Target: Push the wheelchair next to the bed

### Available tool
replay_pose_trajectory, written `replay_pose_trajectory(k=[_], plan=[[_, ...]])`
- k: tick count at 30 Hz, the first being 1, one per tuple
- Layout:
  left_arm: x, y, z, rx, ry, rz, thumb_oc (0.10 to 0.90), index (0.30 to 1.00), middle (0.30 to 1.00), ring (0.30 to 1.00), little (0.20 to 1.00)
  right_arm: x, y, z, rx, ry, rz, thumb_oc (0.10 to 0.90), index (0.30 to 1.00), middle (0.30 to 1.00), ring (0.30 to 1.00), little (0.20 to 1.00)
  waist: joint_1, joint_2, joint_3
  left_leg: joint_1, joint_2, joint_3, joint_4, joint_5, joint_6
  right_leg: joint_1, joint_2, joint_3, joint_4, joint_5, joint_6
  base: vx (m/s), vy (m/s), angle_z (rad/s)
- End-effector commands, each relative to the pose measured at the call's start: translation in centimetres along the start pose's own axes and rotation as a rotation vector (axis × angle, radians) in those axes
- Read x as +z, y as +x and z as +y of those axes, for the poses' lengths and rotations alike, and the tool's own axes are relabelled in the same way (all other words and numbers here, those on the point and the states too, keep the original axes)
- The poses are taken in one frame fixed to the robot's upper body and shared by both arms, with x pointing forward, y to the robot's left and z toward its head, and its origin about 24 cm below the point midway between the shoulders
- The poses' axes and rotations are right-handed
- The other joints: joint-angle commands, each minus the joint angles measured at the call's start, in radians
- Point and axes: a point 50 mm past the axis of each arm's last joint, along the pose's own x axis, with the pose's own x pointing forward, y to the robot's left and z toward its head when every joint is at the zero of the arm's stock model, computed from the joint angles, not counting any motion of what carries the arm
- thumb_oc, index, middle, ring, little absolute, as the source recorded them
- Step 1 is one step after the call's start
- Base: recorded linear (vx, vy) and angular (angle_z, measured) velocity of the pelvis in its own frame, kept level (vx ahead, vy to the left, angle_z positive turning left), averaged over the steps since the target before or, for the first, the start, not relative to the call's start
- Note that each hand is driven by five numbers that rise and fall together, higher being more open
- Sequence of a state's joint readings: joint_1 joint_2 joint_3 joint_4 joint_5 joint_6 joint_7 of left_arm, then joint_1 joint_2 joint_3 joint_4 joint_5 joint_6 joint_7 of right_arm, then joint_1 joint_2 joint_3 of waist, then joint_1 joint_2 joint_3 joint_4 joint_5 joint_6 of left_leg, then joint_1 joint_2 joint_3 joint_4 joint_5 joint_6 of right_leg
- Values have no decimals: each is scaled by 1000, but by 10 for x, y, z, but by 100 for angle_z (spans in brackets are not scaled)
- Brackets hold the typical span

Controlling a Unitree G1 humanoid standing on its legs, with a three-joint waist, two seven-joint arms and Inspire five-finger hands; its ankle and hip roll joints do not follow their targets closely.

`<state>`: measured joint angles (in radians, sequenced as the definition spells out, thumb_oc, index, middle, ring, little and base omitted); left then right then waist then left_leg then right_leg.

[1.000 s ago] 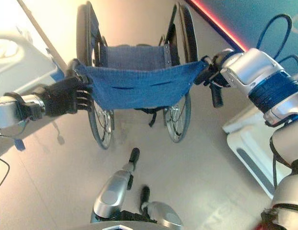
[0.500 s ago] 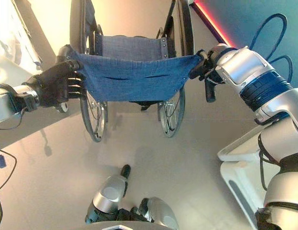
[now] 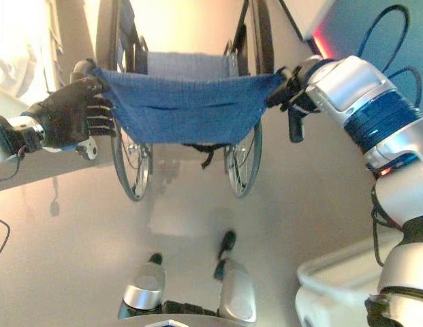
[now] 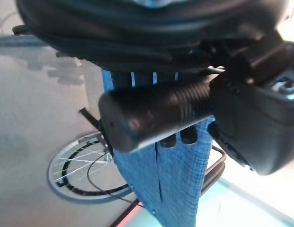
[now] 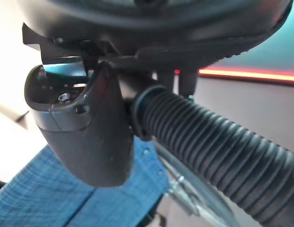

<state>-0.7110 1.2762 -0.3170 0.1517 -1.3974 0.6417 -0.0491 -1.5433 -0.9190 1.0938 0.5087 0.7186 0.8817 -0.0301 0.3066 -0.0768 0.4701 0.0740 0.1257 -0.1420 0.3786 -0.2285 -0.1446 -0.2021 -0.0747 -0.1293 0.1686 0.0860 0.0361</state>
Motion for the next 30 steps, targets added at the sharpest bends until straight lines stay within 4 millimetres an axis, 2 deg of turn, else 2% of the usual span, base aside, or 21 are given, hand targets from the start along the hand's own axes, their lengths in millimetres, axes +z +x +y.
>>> replay_pose_trajectory(k=[1, 2, 4, 5, 6, 8, 9, 10, 13, 14, 15, 17, 18, 20, 22, 23, 24, 25, 27, 28, 30], plan=[[28, -12, -10, -36, 39, -214, 400, 300, 300, 300, 300, 79, -43, -9, 25, -84, -404, 400, 300, 300, 300, 300, -103, -72, -292, -118, -54, -29, 118, 284, 62, 70, -64, 2, -68, 18, 114, 415, -403, 9], [25, -12, -10, -31, 29, -215, 400, 300, 300, 300, 300, 80, -42, -6, 25, -100, -402, 400, 300, 300, 300, 300, -103, -79, -291, -155, -46, -17, 222, 338, 56, 87, -53, -15, -75, 8, 89, 248, -344, 1], [20, -12, -10, -24, 15, -216, 400, 300, 300, 300, 300, 81, -40, -3, 25, -111, -407, 400, 300, 300, 300, 300, -101, -94, -282, -229, -53, 11, 395, 382, 56, 112, -31, -27, -78, -9, 49, 259, -351, -8], [17, -12, -11, -21, 8, -216, 400, 300, 300, 300, 300, 81, -41, -2, 32, -94, -418, 400, 300, 300, 300, 300, -97, -106, -269, -301, -77, 35, 530, 359, 73, 133, -10, -39, -72, -23, 20, 263, -300, 14], [16, -12, -10, -19, 8, -216, 400, 300, 300, 300, 300, 81, -42, -1, 35, -86, -422, 400, 300, 300, 300, 300, -95, -107, -265, -316, -82, 39, 546, 350, 79, 139, -5, -41, -71, -26, 15, 304, -282, 21], [13, -9, -12, -13, -4, -216, 400, 300, 300, 300, 300, 80, -44, 2, 38, -85, -426, 400, 300, 300, 300, 300, -88, -94, -252, -353, -107, 98, 460, 304, 101, 184, 45, -47, -70, -55, 1, 366, -138, 69], [12, -10, -12, -1, -9, -223, 400, 300, 300, 300, 300, 78, -45, 4, 33, -101, -428, 400, 300, 300, 300, 300, -81, -91, -252, -357, -142, 130, 345, 307, 104, 206, 62, -47, -78, -68, 4, 421, -70, 123], [13, -11, -12, 6, -14, -227, 400, 300, 300, 300, 300, 77, -45, 4, 28, -108, -431, 400, 300, 300, 300, 300, -75, -78, -253, -362, -152, 172, 214, 320, 100, 227, 88, -51, -87, -83, 4, 418, -58, 108], [11, -11, -13, 12, -24, -231, 400, 300, 300, 300, 300, 70, -42, 3, 22, -97, -426, 400, 300, 300, 300, 300, -45, -29, -256, -395, -132, 326, -134, 421, 69, 313, 159, -92, -126, -140, -14, 481, -39, 27], [9, -10, -13, 9, -21, -229, 400, 300, 300, 300, 300, 67, -41, 3, 20, -93, -420, 400, 300, 300, 300, 300, -40, -27, -257, -394, -138, 347, -188, 442, 65, 328, 163, -98, -130, -148, -13, 540, -36, -44], [4, -10, -13, -5, -14, -228, 400, 300, 300, 300, 300, 59, -36, 2, 12, -84, -400, 400, 300, 300, 300, 300, -22, -11, -264, -421, -145, 399, -275, 490, 53, 362, 190, -116, -138, -164, -14, 458, -34, -20], [-3, -9, -14, -24, -7, -231, 400, 300, 300, 300, 300, 48, -30, 1, 2, -81, -373, 400, 300, 300, 300, 300, -2, 0, -268, -444, -165, 428, -328, 533, 48, 396, 210, -134, -139, -184, -16, 605, -45, 21], [-7, -9, -15, -41, 9, -237, 400, 300, 300, 300, 300, 38, -22, 4, -4, -81, -346, 400, 300, 300, 300, 300, 27, 7, -277, -458, -194, 407, -360, 528, 59, 421, 233, -130, -120, -216, -17, 674, -42, 22], [-5, -11, -14, -47, 20, -239, 400, 300, 300, 300, 300, 36, -18, 6, 3, -77, -340, 400, 300, 300, 300, 300, 37, 1, -285, -440, -211, 392, -351, 494, 81, 423, 235, -126, -93, -241, -18, 525, -13, -17], [2, -14, -12, -45, 30, -232, 400, 300, 300, 300, 300, 38, -14, 11, 24, -60, -341, 400, 300, 300, 300, 300, 49, -11, -306, -407, -220, 381, -331, 420, 121, 423, 232, -124, -34, -287, -16, 561, 57, -16], [8, -14, -11, -40, 30, -216, 400, 300, 300, 300, 300, 39, -10, 13, 34, -46, -332, 400, 300, 300, 300, 300, 61, -38, -321, -395, -242, 392, -271, 337, 182, 430, 203, -148, 82, -249, 20, 500, 96, 13], [9, -13, -11, -37, 34, -212, 400, 300, 300, 300, 300, 39, -10, 14, 33, -44, -329, 400, 300, 300, 300, 300, 65, -46, -325, -392, -248, 397, -263, 324, 197, 428, 199, -149, 123, -211, 42, 594, 157, -15], [13, -13, -9, -24, 59, -209, 400, 300, 300, 300, 300, 39, -9, 14, 20, -34, -320, 400, 300, 300, 300, 300, 68, -64, -336, -365, -258, 412, -265, 304, 226, 402, 198, -147, 259, -74, 117, 352, 120, -25], [16, -14, -9, -18, 60, -208, 400, 300, 300, 300, 300, 38, -8, 12, 17, -18, -321, 400, 300, 300, 300, 300, 73, -67, -346, -344, -251, 406, -276, 307, 222, 378, 209, -138, 329, 3, 158, 395, 103, 23], [19, -14, -8, -13, 58, -216, 400, 300, 300, 300, 300, 41, -10, 7, 20, 17, -329, 400, 300, 300, 300, 300, 62, -71, -346, -312, -243, 403, -268, 285, 227, 329, 202, -141, 445, 82, 206, 462, 72, 38], [23, -15, -9, -10, 50, -218, 400, 300, 300, 300, 300, 44, -12, 4, 23, 28, -333, 400, 300, 300, 300, 300, 53, -71, -346, -304, -234, 393, -258, 283, 215, 302, 181, -128, 424, 75, 202, 362, 27, 15]])
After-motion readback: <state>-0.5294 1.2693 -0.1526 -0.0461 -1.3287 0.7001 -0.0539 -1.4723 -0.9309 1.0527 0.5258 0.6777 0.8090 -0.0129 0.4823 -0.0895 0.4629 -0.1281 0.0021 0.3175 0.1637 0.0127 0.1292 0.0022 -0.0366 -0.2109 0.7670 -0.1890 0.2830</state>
